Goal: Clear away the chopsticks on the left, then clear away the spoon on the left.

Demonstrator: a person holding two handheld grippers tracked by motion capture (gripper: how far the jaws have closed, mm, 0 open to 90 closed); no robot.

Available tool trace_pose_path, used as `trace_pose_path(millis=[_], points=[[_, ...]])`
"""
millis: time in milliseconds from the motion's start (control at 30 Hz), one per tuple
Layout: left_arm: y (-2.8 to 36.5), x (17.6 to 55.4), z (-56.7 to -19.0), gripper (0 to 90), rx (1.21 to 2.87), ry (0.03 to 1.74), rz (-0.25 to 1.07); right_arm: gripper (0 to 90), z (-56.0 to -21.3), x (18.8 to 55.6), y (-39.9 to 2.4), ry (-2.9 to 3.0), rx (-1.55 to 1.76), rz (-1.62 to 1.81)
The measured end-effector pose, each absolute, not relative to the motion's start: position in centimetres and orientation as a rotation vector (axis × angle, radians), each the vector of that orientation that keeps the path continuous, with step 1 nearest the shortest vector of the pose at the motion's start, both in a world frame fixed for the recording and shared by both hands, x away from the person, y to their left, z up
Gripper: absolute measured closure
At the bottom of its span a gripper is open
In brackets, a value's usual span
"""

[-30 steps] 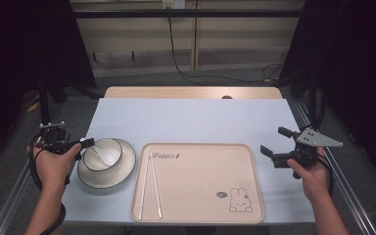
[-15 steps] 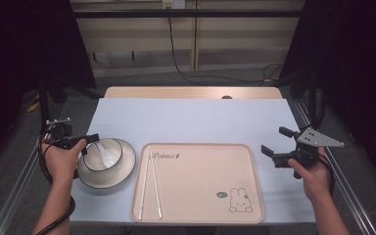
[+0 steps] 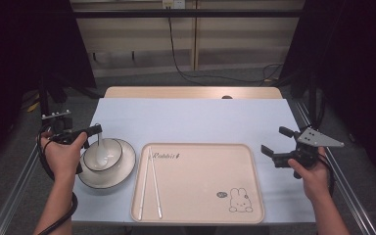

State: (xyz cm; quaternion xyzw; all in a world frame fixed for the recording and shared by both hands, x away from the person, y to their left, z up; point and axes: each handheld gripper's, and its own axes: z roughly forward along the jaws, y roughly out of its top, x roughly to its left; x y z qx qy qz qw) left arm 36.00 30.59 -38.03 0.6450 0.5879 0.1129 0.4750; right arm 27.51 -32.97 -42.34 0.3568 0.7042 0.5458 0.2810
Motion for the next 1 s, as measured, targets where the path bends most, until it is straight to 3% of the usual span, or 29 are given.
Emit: trace_pose_path(millis=[567,1000], points=[[29.1,36.0,-33.8,86.0,1.534,1.321,0.289,0.9,-42.3,27.4,-32.9,1.875,0.951,1.481],[25.7,36.4,-32.5,86.0,1.531,1.244,0.242,0.7,-42.3,27.5,-32.9,1.910,0.941,1.476]])
